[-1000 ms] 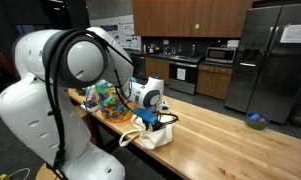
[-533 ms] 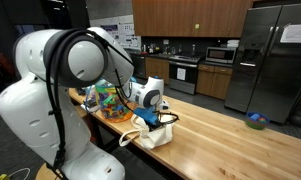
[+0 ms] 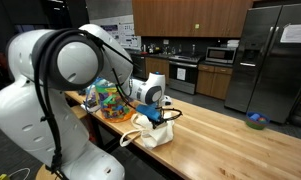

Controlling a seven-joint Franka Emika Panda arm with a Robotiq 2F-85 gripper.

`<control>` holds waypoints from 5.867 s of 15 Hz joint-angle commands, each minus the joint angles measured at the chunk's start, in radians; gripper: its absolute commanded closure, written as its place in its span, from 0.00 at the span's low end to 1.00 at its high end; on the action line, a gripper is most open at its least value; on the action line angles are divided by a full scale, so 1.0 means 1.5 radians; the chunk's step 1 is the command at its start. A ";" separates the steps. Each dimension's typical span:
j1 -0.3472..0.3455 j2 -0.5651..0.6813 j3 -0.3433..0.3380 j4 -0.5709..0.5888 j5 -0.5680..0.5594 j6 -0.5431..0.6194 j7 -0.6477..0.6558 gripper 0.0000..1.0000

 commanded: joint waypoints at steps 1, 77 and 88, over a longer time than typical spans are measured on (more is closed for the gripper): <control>-0.014 -0.060 -0.012 0.001 -0.016 -0.030 -0.011 1.00; -0.034 0.060 -0.154 0.145 0.070 0.008 -0.295 0.99; -0.040 0.220 -0.099 0.358 0.109 -0.047 -0.282 0.99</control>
